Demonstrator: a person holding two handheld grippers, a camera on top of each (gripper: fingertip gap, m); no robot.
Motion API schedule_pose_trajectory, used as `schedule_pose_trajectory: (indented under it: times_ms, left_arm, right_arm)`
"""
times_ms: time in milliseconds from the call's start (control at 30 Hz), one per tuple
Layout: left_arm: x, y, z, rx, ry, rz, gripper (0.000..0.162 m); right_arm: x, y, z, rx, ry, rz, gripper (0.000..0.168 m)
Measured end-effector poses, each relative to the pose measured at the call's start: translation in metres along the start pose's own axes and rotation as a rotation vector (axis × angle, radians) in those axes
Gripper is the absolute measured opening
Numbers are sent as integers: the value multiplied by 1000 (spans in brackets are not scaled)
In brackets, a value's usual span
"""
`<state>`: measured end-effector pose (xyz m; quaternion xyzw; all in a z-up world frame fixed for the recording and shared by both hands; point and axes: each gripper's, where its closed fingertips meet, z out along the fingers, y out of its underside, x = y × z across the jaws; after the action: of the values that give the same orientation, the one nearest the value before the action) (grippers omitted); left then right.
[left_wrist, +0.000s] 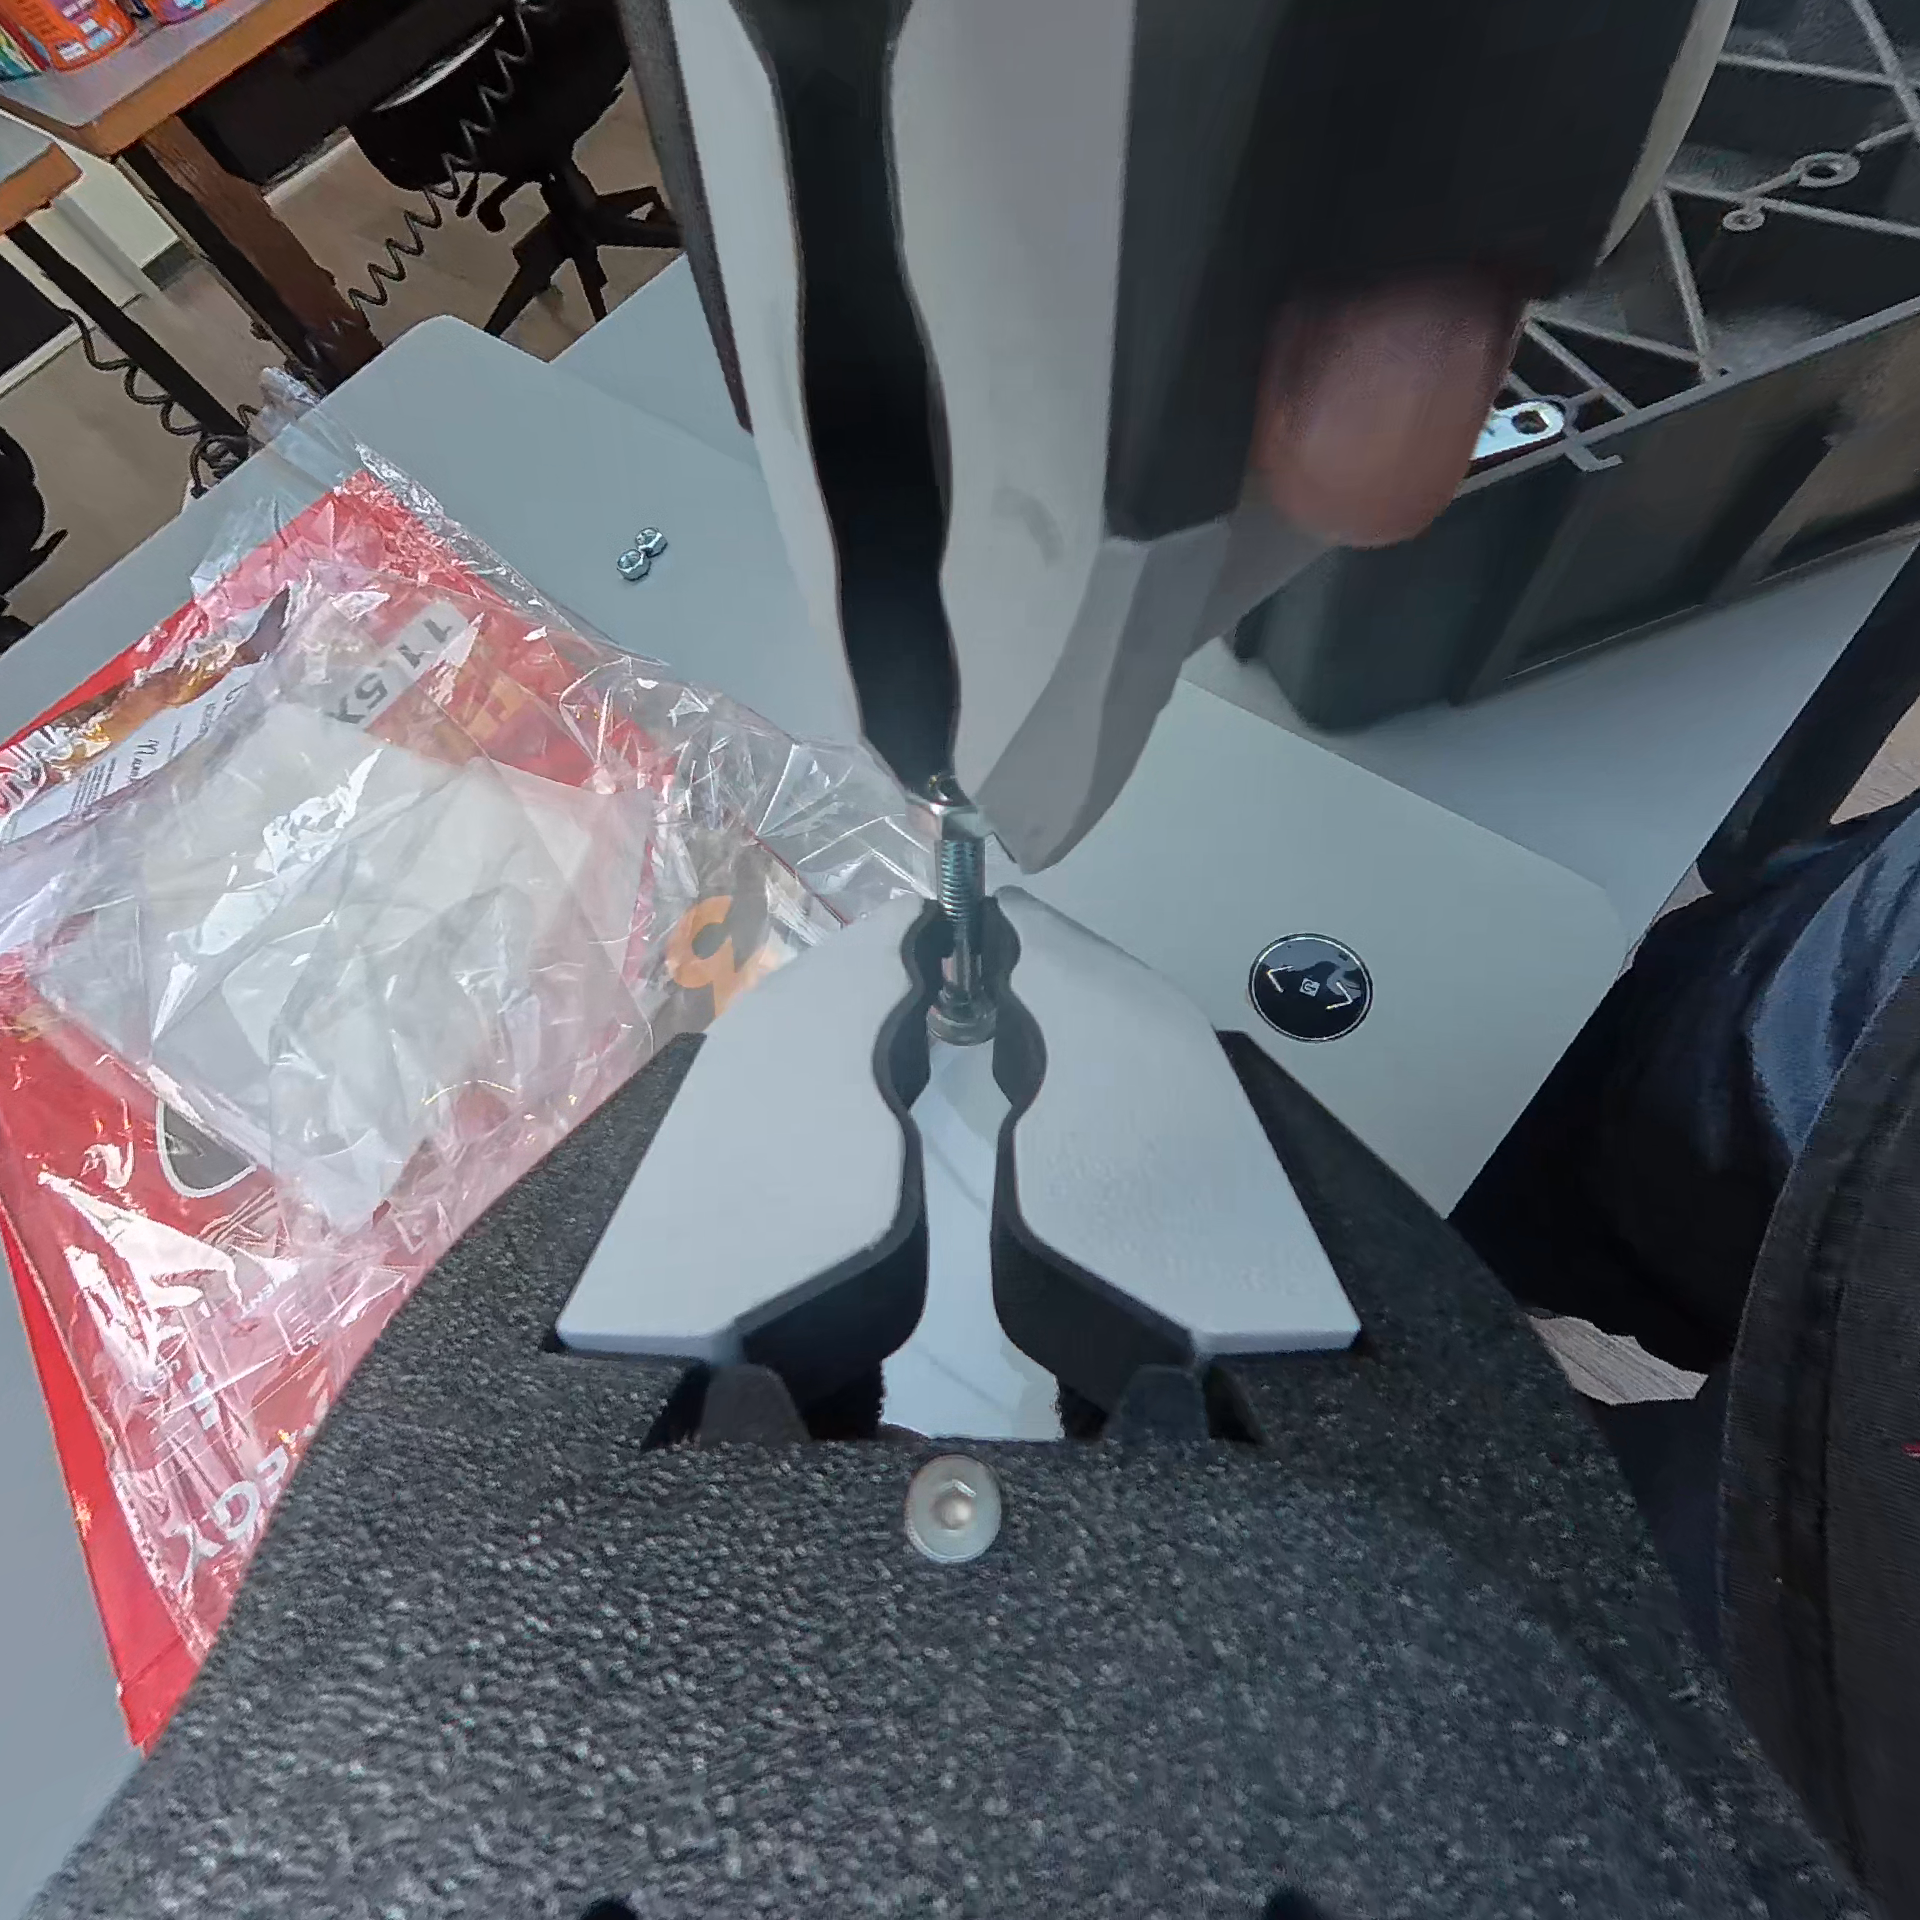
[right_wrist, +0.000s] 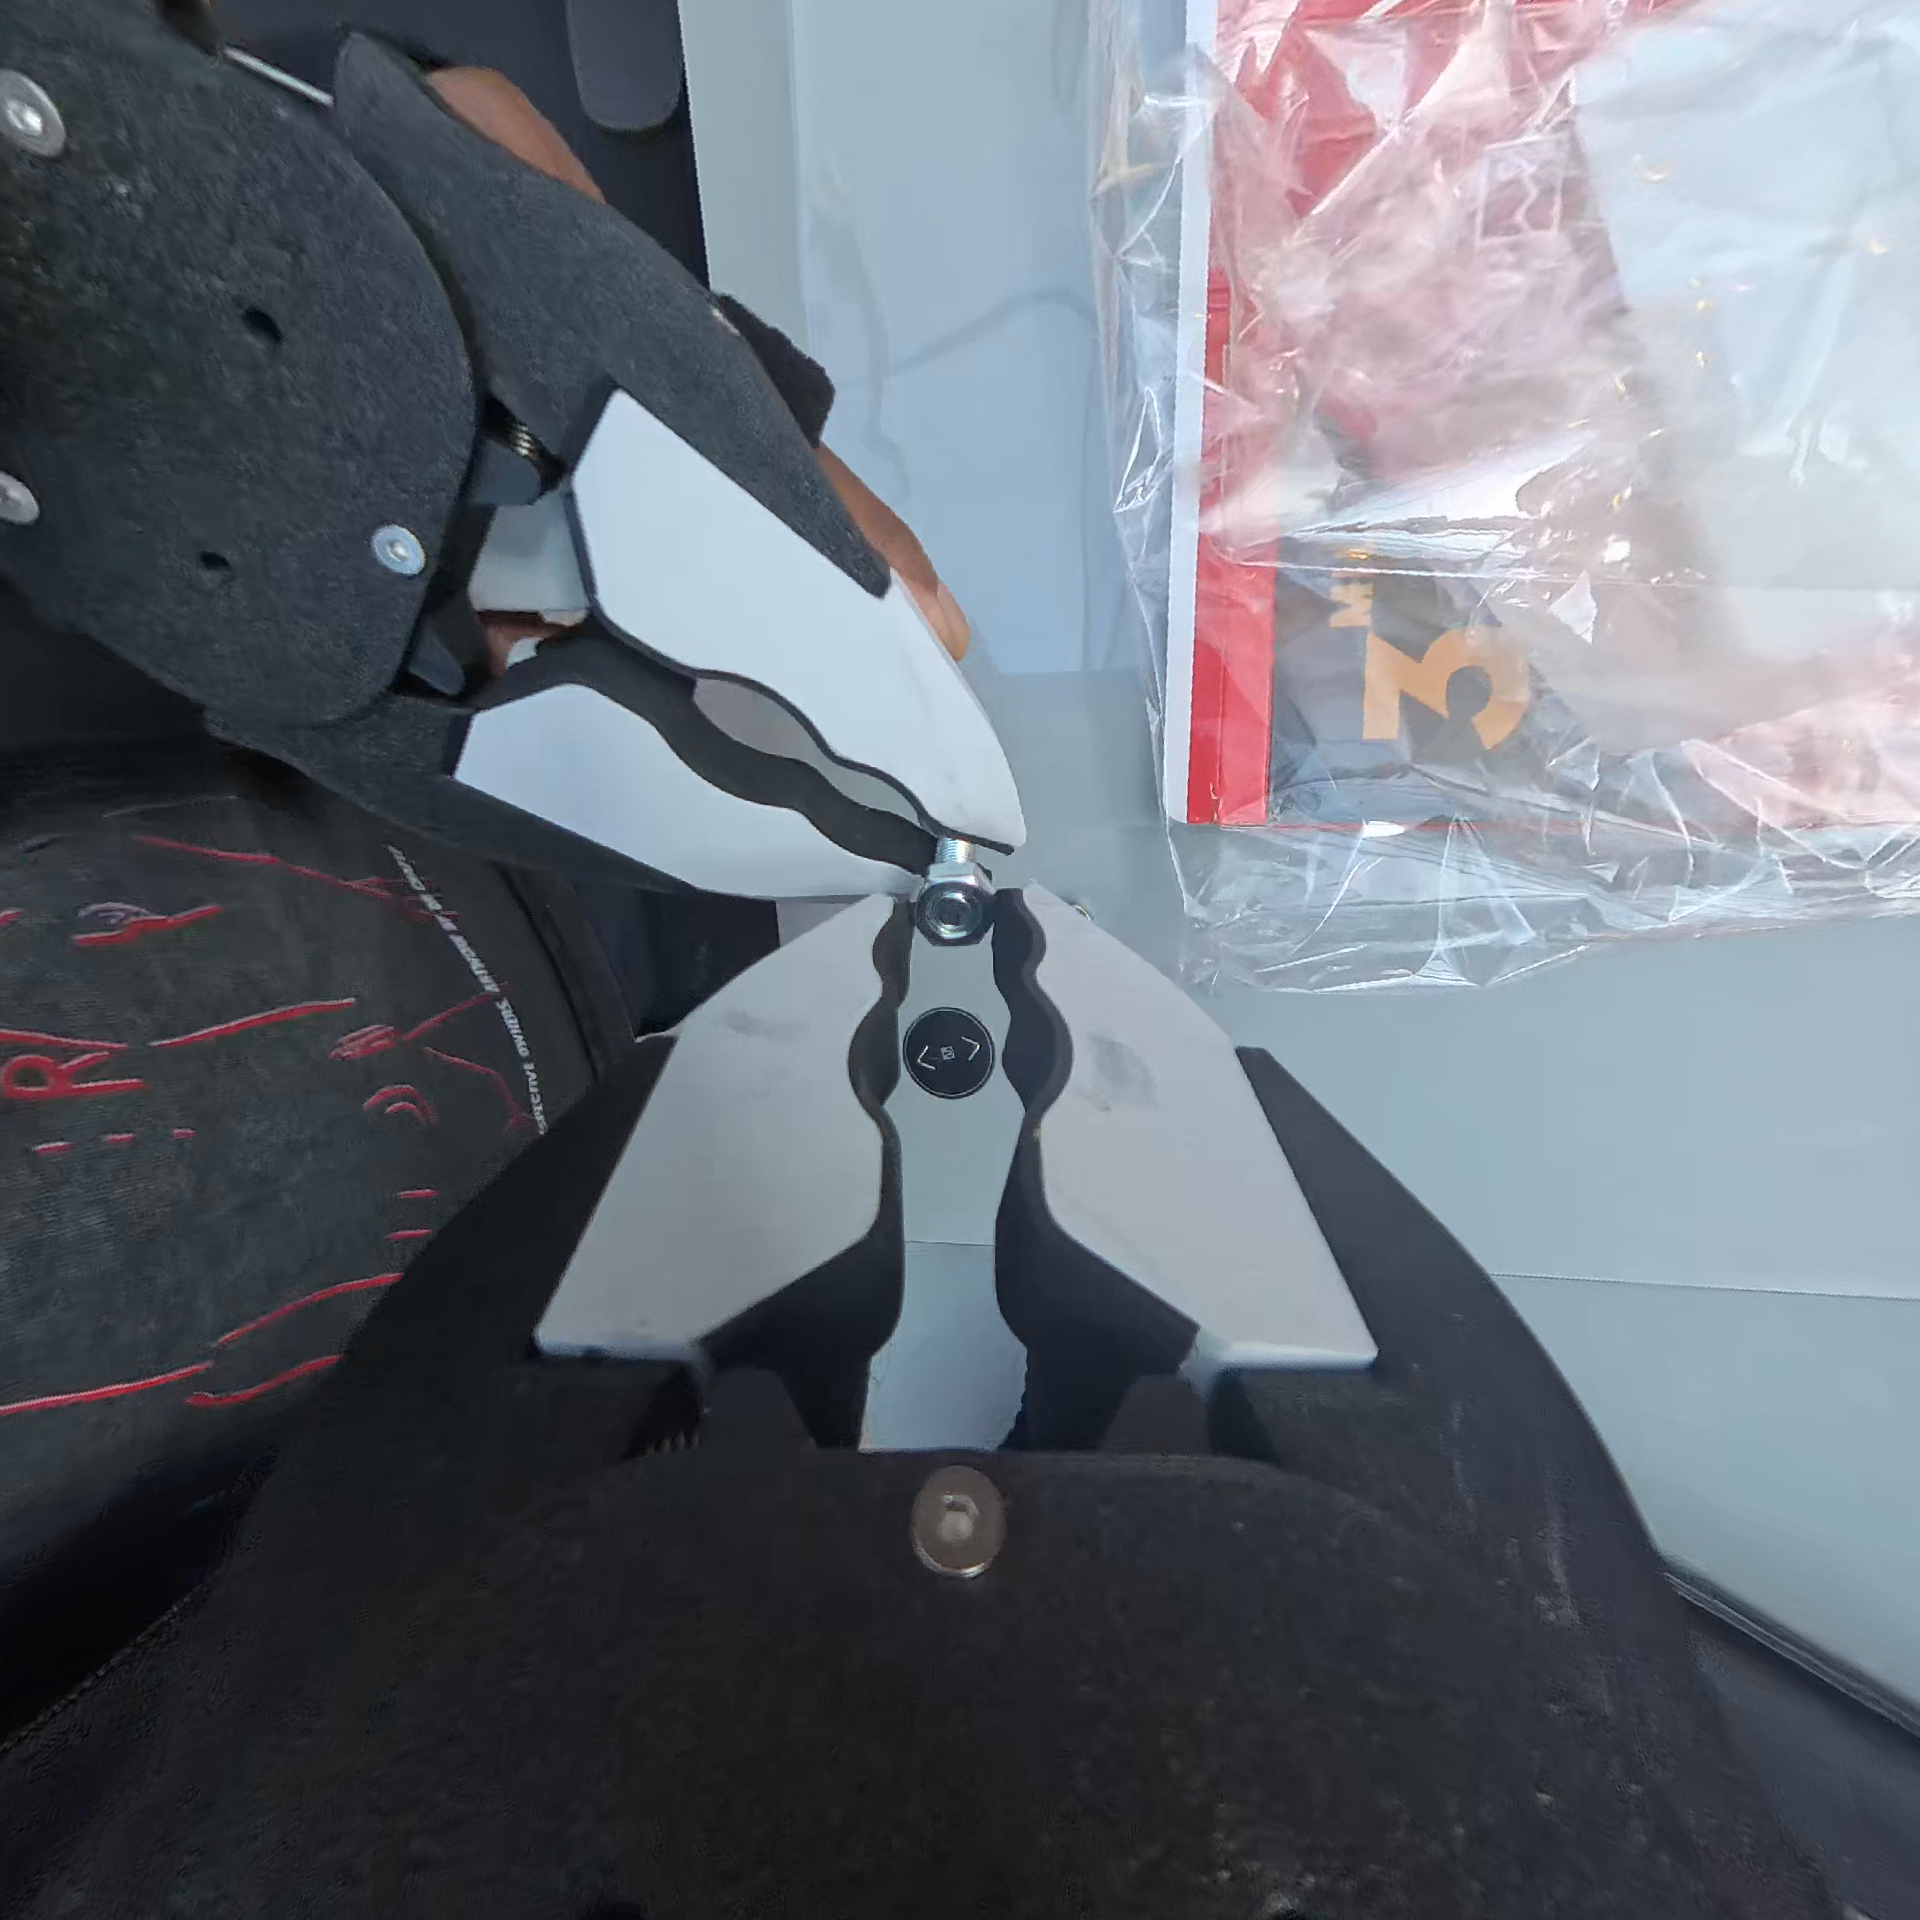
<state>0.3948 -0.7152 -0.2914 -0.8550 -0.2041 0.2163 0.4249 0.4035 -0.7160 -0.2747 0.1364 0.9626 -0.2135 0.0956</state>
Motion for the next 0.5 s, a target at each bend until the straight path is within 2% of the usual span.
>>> schedule_pose_trajectory:
  times_ms: [100, 233, 300, 367, 433, 500]
  left_arm:
    - [10, -1, -2, 9, 115, -62, 7]
    - [24, -9, -12, 76, 340, -224, 7]
    - [23, -11, -15, 94, 381, -281, 7]
    - [17, -10, -16, 101, 354, -299, 7]
    - [8, -9, -16, 96, 295, -311, 7]
    - [-2, -8, -17, 94, 218, -320, 7]
  right_arm:
    - [-4, 4, -1, -46, -16, -201, 15]
    - [-11, 1, -6, -28, 55, -714, 14]
    - [-9, -3, -7, -22, 118, -856, 14]
    - [-7, -9, -8, 6, 158, -845, 14]
    - [-5, -9, -8, 25, 149, -732, 30]
    - [-2, -8, -6, 44, 127, -535, 46]
